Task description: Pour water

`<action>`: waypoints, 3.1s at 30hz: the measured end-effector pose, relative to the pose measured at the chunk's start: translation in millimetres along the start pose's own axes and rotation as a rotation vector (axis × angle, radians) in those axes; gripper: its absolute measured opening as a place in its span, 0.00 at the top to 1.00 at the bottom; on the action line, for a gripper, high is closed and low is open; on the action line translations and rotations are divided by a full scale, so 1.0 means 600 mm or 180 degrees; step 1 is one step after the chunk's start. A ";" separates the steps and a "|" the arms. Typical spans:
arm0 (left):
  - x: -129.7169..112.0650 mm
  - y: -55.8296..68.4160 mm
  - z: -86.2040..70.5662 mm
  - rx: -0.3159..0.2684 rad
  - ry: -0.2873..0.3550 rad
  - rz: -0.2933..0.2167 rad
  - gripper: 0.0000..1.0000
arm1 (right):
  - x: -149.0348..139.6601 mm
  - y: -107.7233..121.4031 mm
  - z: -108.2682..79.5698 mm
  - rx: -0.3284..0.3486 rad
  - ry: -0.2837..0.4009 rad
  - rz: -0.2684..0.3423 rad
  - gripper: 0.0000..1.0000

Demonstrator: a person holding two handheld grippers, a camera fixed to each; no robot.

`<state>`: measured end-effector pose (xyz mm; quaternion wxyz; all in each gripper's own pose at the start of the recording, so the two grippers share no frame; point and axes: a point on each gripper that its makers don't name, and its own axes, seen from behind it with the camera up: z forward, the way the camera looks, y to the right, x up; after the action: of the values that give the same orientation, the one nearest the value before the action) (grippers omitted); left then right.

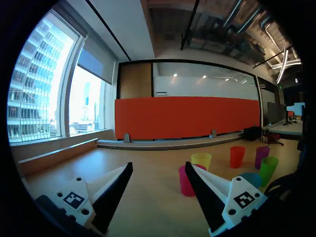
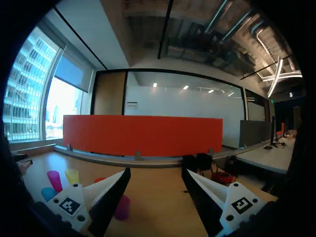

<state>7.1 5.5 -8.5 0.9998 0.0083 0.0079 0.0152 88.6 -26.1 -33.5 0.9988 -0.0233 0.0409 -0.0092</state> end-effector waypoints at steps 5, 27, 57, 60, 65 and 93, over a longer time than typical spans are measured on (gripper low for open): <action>-0.005 0.001 0.002 -0.0011 -0.0022 -0.0019 0.02 | 0.001 -0.001 0.001 -0.0003 0.0002 -0.0011 0.00; -0.020 0.000 0.011 -0.0047 -0.0112 -0.0059 0.01 | 0.001 0.006 -0.004 -0.0004 0.0012 0.0009 0.00; -0.019 -0.002 0.010 -0.0047 -0.0117 -0.0050 0.01 | -0.035 0.028 0.011 0.0118 0.0100 -0.0074 0.00; -0.018 -0.002 0.010 -0.0046 -0.0117 -0.0050 0.01 | -0.054 0.022 0.012 0.0154 0.0081 -0.0024 0.00; -0.018 -0.002 0.009 -0.0046 -0.0117 -0.0050 0.01 | -0.092 0.011 0.016 0.0197 0.0026 0.0085 0.00; -0.019 -0.002 0.009 -0.0045 -0.0117 -0.0050 0.01 | -0.168 0.012 0.028 0.0201 -0.0113 0.0150 0.00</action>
<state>-4.1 3.8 -3.1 0.9999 0.0015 -0.0105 0.0072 -10.1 -15.8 -8.9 0.9996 0.0090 0.0233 0.0134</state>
